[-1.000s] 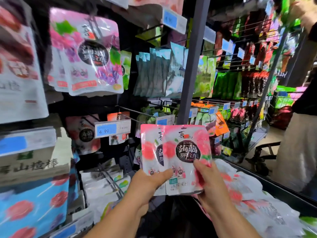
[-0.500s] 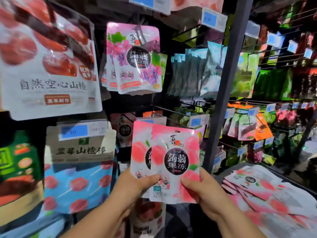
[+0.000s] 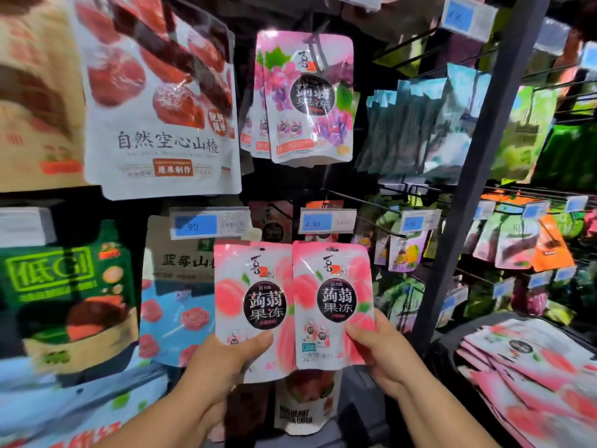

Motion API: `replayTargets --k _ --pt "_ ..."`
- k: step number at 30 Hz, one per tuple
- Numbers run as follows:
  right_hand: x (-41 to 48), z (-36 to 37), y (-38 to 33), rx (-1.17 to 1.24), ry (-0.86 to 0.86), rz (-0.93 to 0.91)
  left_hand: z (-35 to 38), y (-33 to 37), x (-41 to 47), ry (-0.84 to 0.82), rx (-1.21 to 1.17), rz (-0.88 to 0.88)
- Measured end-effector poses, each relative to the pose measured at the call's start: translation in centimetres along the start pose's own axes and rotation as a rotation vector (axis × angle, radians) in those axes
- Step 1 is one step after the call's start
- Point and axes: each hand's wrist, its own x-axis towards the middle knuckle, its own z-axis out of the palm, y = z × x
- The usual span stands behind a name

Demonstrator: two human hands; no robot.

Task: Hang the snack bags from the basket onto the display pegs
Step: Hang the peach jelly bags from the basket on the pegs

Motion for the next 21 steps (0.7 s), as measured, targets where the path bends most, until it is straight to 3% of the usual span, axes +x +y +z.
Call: replayTargets --k 21 --pt "5.9 1.1 -0.1 -0.121 0.003 -0.052 -1.4 1.0 -0.4 0.147 -0.013 -0.034"
